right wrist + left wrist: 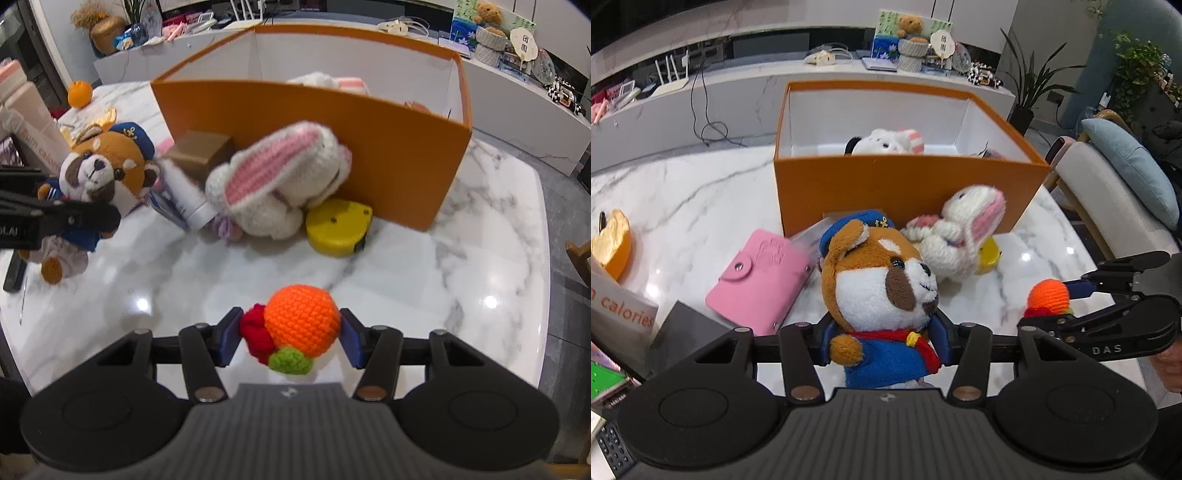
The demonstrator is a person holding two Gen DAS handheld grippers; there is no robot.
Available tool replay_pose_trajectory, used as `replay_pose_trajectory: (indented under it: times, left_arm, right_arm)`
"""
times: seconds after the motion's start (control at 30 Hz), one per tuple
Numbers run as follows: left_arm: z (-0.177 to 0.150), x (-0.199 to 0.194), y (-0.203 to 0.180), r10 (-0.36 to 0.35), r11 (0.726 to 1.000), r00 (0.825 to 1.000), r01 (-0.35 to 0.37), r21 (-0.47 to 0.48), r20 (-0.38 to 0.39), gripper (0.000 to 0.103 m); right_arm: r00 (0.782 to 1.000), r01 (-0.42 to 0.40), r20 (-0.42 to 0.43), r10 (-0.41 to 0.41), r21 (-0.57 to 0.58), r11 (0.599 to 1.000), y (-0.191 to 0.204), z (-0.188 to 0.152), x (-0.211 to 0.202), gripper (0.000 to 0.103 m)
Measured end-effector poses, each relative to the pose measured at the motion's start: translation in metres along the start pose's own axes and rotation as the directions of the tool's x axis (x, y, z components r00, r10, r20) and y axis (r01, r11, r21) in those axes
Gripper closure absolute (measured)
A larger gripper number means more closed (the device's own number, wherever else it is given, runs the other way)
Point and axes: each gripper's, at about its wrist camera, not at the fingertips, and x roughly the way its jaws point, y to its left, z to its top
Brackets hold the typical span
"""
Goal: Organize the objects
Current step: 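Carry the dog plush with the left gripper while the right gripper carries the crocheted fruit over the box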
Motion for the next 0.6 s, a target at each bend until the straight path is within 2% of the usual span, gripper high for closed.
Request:
replay_pose_trajectory:
  times: [0.6]
  left_arm:
    - [0.046,-0.018,-0.001,-0.028,0.998,0.991,0.035,-0.053,0.132,0.045]
  right_arm:
    - [0.989,-0.022,0.145,0.013,0.061,0.998,-0.002,0.051,-0.029,0.046]
